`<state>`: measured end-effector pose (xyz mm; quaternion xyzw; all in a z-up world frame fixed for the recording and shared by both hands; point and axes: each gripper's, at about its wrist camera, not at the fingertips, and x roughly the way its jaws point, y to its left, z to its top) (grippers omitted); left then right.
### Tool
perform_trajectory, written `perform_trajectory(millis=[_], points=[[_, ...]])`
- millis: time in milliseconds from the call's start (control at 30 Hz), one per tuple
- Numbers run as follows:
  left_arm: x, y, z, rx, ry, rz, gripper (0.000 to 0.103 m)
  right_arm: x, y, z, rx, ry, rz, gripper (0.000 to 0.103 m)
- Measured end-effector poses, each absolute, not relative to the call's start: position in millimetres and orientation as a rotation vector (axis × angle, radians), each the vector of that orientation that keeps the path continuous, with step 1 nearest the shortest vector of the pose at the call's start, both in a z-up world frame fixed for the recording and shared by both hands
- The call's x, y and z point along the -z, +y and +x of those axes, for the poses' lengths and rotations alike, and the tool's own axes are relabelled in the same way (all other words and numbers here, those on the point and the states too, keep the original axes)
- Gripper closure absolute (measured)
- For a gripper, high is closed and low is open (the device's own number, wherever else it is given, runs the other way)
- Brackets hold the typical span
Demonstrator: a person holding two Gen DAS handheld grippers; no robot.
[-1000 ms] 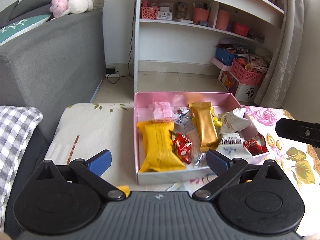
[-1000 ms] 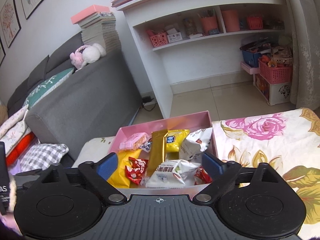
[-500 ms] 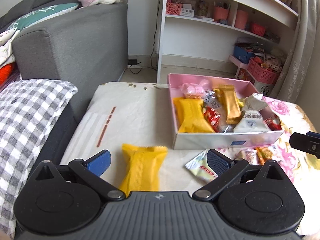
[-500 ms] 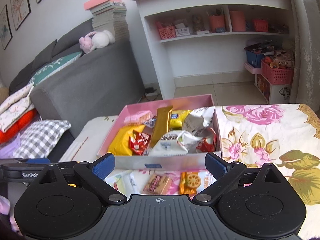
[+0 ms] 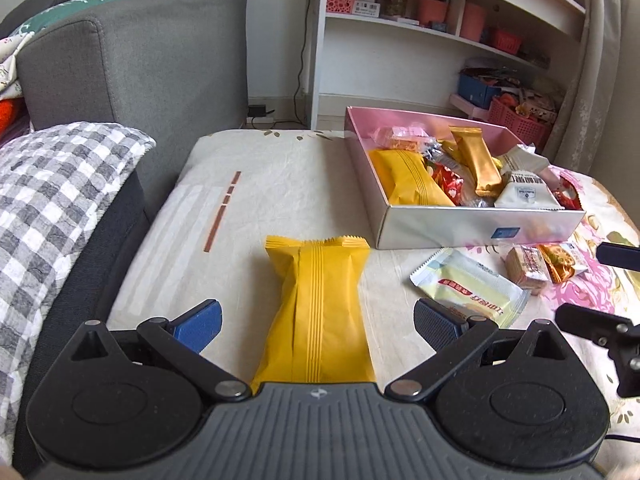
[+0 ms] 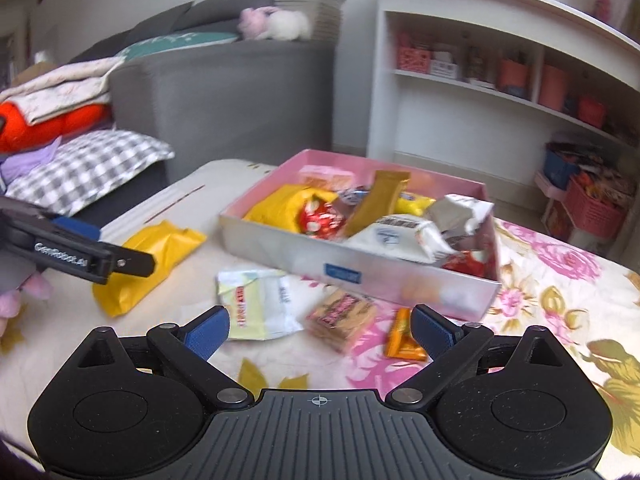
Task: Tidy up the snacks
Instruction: 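Grasp the yellow cake pack with the left gripper while the right grasps the white wafer pack, then carry the yellow cake pack and white wafer pack into the box with both grippers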
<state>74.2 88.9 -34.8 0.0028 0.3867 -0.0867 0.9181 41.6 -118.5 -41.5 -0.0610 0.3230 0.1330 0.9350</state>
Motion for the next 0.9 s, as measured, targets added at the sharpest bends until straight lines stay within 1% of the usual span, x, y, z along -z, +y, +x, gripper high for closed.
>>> perform_trajectory(millis=[133, 200, 367, 400, 500, 567, 600, 667, 700, 733, 767, 800, 833, 900], points=[[41.3, 88.4, 74.8, 0.199, 0.813, 0.001, 0.005, 47.6, -103.9, 46.4, -0.341, 0.662, -0.138, 0.004], [43.4, 89.4, 76.2, 0.194, 0.824, 0.001, 0.01, 51.2, -97.5, 50.5, -0.372, 0.662, -0.157, 0.004], [48.0, 98.5, 82.5, 0.193, 0.861, -0.058, 0.027, 57.4, -89.1, 64.6, -0.425, 0.688, -0.166, 0.006], [48.5, 100.3, 83.4, 0.194, 0.865, -0.074, 0.028, 58.3, -88.6, 67.6, -0.428, 0.694, -0.164, 0.007], [49.9, 102.6, 86.8, 0.198, 0.879, -0.102, 0.036, 62.2, -87.8, 75.1, -0.426, 0.702, -0.165, 0.007], [50.9, 101.5, 88.9, 0.201, 0.881, -0.101, 0.042, 64.2, -87.1, 79.1, -0.429, 0.714, -0.164, 0.013], [51.0, 100.9, 89.2, 0.201, 0.882, -0.1, 0.043, 66.0, -87.3, 80.6, -0.433, 0.722, -0.162, 0.014], [50.7, 100.3, 90.2, 0.209, 0.883, -0.101, 0.047, 68.6, -86.5, 83.4, -0.439, 0.736, -0.159, 0.021], [50.6, 100.3, 90.5, 0.211, 0.883, -0.102, 0.047, 70.3, -85.2, 85.6, -0.444, 0.748, -0.16, 0.023], [50.5, 100.5, 90.4, 0.211, 0.884, -0.103, 0.048, 72.3, -84.1, 87.0, -0.448, 0.757, -0.161, 0.03], [50.5, 101.0, 91.0, 0.21, 0.885, -0.105, 0.051, 74.3, -83.4, 88.3, -0.447, 0.768, -0.161, 0.038], [50.6, 101.5, 91.5, 0.208, 0.886, -0.106, 0.052, 76.6, -82.9, 89.5, -0.442, 0.781, -0.162, 0.04], [50.6, 102.5, 91.8, 0.207, 0.887, -0.111, 0.051, 78.7, -82.9, 90.0, -0.441, 0.789, -0.164, 0.045], [50.4, 103.7, 92.5, 0.205, 0.888, -0.121, 0.052, 81.1, -83.2, 89.9, -0.434, 0.792, -0.168, 0.047]])
